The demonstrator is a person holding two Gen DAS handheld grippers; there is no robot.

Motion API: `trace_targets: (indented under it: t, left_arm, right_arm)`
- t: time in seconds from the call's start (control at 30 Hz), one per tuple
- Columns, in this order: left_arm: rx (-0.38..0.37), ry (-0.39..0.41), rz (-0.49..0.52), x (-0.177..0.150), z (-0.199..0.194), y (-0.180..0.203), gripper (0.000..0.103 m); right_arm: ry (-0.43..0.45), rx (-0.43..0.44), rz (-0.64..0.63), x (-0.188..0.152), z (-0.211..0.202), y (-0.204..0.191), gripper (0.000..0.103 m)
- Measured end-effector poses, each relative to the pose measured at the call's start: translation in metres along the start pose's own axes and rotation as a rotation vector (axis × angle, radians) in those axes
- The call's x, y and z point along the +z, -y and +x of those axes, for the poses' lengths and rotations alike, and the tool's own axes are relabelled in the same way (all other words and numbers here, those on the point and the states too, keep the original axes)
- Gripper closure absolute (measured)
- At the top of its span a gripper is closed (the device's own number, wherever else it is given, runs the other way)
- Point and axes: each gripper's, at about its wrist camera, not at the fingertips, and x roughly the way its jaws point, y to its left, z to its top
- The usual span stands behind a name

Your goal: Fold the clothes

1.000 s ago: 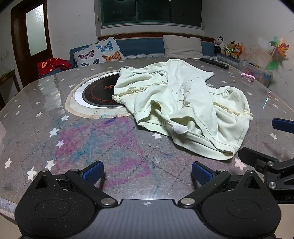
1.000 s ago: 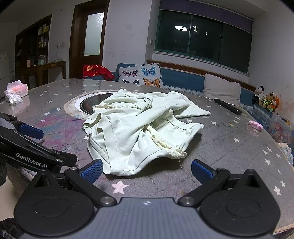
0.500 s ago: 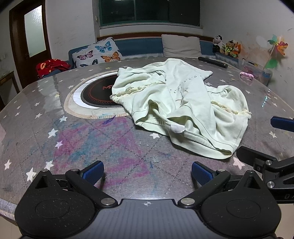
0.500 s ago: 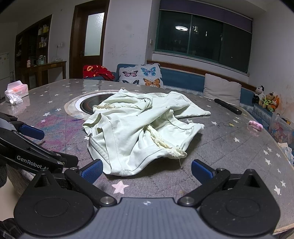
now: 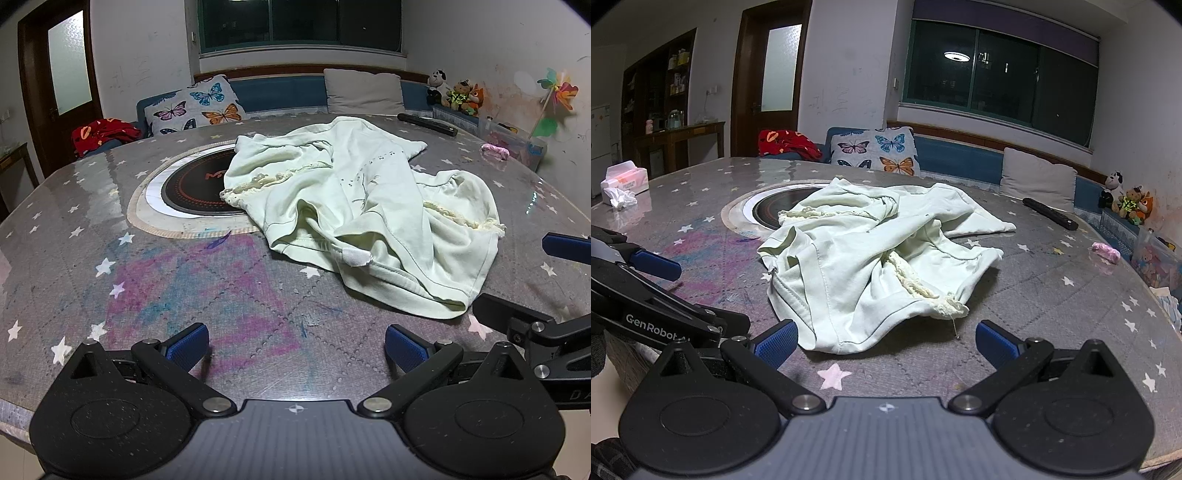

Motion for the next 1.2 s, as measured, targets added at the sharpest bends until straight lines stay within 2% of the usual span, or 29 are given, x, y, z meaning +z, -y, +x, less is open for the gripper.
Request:
trace_targets:
  t: [1.2]
  left_arm:
    - [-0.001,-0.003,0.004,0.0001,0.0025,0.0005,0.0]
  right_arm:
    - [-0.004,0.009,-0.005,0.0005,0.0028,-0.002,0.0]
